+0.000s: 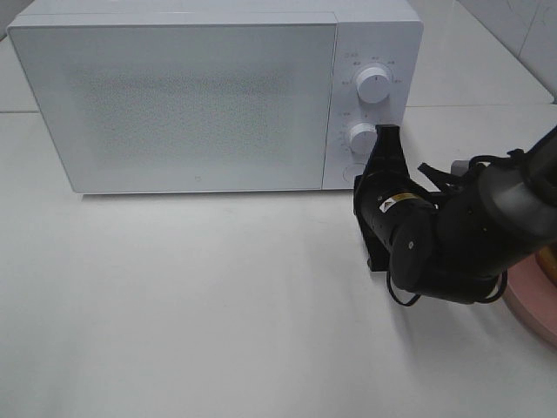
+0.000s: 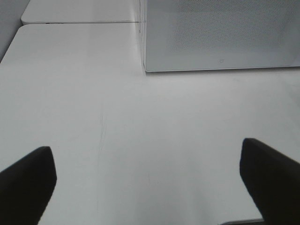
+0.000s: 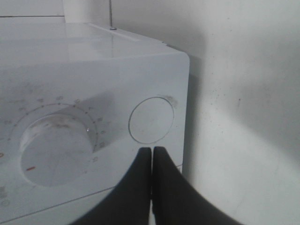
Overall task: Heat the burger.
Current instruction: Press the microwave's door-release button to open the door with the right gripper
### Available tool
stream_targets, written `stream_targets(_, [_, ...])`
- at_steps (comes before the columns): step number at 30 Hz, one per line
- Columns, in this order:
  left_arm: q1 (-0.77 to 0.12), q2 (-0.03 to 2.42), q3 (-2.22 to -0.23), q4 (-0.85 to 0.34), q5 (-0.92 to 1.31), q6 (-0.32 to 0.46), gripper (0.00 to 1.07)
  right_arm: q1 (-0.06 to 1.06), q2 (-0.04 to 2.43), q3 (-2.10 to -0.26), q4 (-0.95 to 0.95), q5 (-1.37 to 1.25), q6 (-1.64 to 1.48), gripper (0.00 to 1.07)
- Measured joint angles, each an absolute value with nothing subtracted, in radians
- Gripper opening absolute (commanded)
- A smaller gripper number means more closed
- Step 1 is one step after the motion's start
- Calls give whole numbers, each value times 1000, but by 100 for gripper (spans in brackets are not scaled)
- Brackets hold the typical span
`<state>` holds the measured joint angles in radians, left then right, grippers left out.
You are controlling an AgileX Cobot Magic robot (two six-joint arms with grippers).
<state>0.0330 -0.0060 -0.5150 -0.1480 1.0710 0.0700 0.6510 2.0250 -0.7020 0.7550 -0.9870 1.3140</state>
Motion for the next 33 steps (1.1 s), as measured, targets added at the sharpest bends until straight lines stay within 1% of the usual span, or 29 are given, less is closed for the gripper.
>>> stream_targets(11, [33,-6,-515,-148,1071,70,100,624,2083,-780,733,-964,1310,0])
stream_targets(17, [33,-6,-515,-148,1071,70,100,584,2095,-802,727,-944,1293,0])
stream_targets(33, [33,-6,-515,-148,1071,70,100,563,2151,-848,704,-940,1304,0])
